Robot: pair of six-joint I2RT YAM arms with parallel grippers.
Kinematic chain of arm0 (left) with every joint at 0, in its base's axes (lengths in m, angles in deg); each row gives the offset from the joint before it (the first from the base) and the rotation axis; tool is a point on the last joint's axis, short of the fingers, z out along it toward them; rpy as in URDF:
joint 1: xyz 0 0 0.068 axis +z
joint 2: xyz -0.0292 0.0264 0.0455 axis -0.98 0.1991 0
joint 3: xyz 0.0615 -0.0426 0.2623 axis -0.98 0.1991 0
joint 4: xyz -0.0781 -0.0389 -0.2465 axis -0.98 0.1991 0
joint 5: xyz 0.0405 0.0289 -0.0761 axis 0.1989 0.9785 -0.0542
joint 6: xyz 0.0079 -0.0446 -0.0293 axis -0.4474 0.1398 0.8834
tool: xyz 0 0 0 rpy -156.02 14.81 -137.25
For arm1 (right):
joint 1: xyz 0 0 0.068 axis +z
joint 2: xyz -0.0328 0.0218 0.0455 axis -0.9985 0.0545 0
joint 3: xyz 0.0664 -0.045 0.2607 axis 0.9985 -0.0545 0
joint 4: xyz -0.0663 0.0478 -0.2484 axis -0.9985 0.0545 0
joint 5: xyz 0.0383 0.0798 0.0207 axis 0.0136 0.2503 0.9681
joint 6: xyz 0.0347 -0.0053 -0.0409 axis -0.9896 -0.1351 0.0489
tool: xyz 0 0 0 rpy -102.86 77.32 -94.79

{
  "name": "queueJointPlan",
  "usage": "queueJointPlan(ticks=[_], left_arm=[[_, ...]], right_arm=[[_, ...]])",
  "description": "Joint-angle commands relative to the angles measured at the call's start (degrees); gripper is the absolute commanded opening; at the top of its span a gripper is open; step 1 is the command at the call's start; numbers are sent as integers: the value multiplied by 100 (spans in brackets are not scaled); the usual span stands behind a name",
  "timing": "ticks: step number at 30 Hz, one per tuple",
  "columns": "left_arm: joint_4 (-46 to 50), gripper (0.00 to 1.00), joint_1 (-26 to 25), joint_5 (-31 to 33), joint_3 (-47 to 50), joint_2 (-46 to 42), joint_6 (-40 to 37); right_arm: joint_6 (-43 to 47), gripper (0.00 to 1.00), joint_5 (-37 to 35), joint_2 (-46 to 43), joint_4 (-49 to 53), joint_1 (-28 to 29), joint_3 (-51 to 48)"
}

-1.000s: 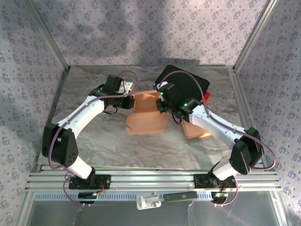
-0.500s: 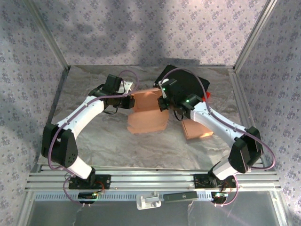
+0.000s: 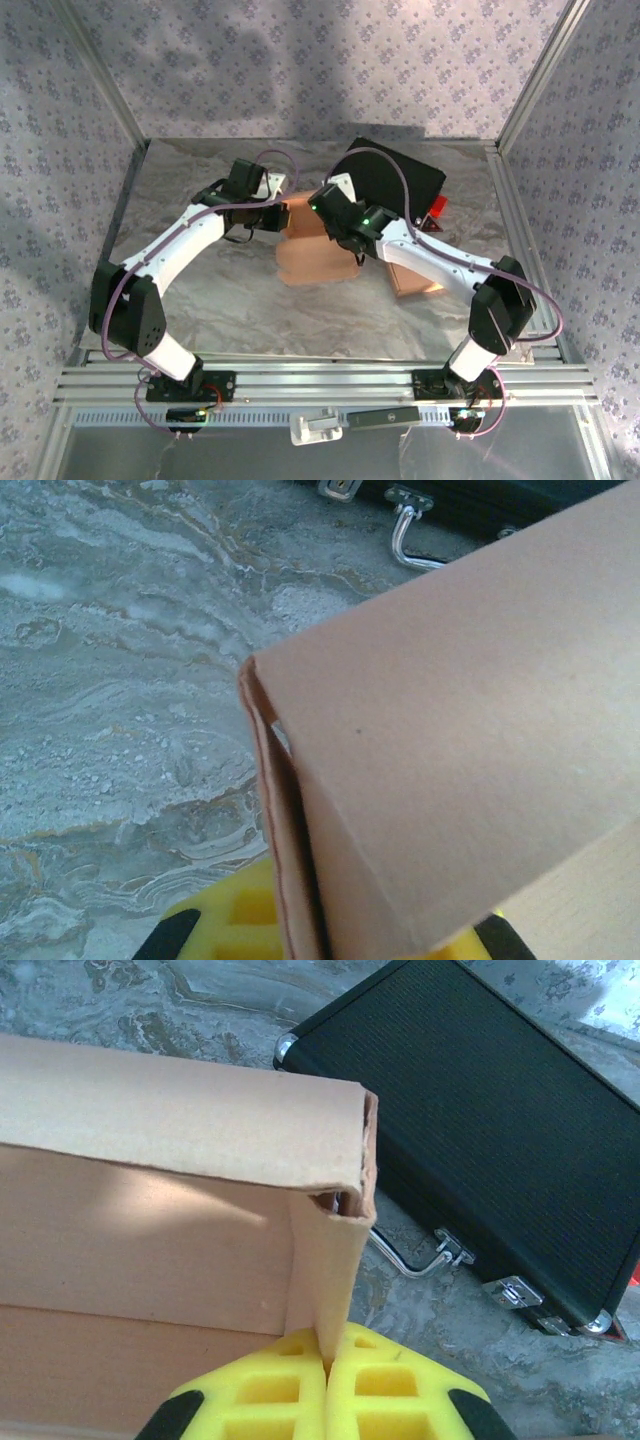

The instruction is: Fold the paper box

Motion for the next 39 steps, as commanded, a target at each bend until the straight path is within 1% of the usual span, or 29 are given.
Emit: queueJointPlan(ticks=[1,4,7,11,13,16,20,23,26,31,32,34,36,39], left_arm=[[78,0,-118,-422,-296,-181,-112],[84,0,-124,-422,-317,-153,-109],[92,0,-141,-405,-345,-92,-105],[90,0,-165,-371,-365,-52,-100],[90,0,-169,-354,-373,-25,-87],[84,0,-176,-310,-383,-10,-58],[69,0,-202,-109,-391,-8,120],[62,0,-227,-24,-405,-8,222],[40,0,-247,-13,-397,-15,268],[66,0,-261,17,-384,-22,286],[75,0,-255,33,-383,-16,295],[80,0,-262,49,-383,-12,313],[93,0,-256,94,-391,-2,339],[95,0,-263,88,-408,33,356]], right_arm=[[187,11,182,-48,-107,-237,152],[389,15,347,32,-77,-309,285],[472,18,324,87,-68,-318,345],[396,18,69,123,36,-362,414],[345,16,-74,146,104,-361,458],[145,0,-477,221,319,-315,588],[-553,0,-1549,498,1287,-116,1043],[-983,0,-2016,693,1770,28,1275],[-994,0,-1900,683,1707,60,1241],[-641,0,-1351,373,1173,52,999],[-528,7,-1097,295,1072,22,959],[-460,20,-833,150,1015,-9,940],[-240,32,-339,-49,800,-25,852],[-217,43,24,-304,750,-44,769]])
